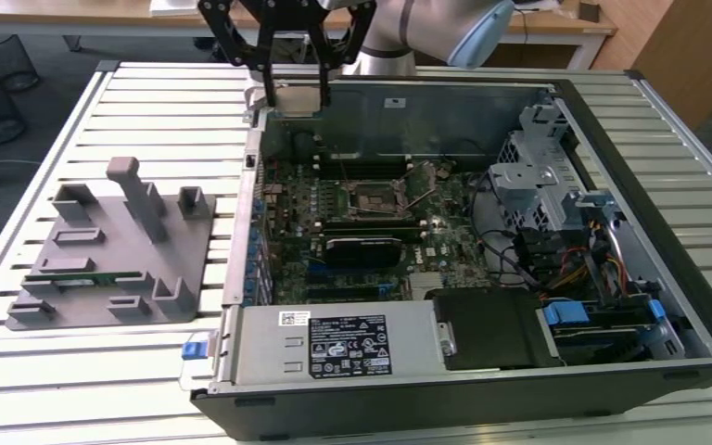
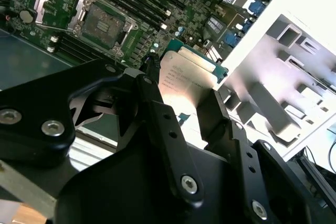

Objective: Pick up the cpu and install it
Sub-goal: 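Pick up the cpu and move it towards the insertion slot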

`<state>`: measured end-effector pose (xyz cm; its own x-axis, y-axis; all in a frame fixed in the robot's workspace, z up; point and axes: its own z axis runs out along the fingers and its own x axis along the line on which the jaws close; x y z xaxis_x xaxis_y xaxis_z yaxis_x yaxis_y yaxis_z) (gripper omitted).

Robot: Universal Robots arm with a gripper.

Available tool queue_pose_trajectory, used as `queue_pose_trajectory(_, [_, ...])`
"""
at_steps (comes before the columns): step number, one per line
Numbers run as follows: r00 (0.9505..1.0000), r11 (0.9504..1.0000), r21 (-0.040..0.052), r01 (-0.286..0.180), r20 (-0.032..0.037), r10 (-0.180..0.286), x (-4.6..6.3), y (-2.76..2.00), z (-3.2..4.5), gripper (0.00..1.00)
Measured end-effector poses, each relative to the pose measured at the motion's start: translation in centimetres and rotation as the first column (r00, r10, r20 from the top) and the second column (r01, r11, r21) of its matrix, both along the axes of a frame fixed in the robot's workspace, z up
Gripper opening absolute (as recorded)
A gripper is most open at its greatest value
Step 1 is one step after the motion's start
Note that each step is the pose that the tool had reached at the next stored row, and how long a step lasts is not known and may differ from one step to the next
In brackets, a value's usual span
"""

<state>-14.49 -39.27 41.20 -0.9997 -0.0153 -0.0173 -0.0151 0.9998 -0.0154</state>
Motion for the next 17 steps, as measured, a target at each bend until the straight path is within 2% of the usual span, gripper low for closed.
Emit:
queue_pose_trajectory(10, [1.0000,1.0000,0.0000,0.000,0.0000,0.000,1.4,0.07,-0.06,0.53])
queue_pose_trajectory(17, [1.0000,1.0000,0.0000,0.000,-0.0001,0.000,2.5,0.40,-0.14,0.53])
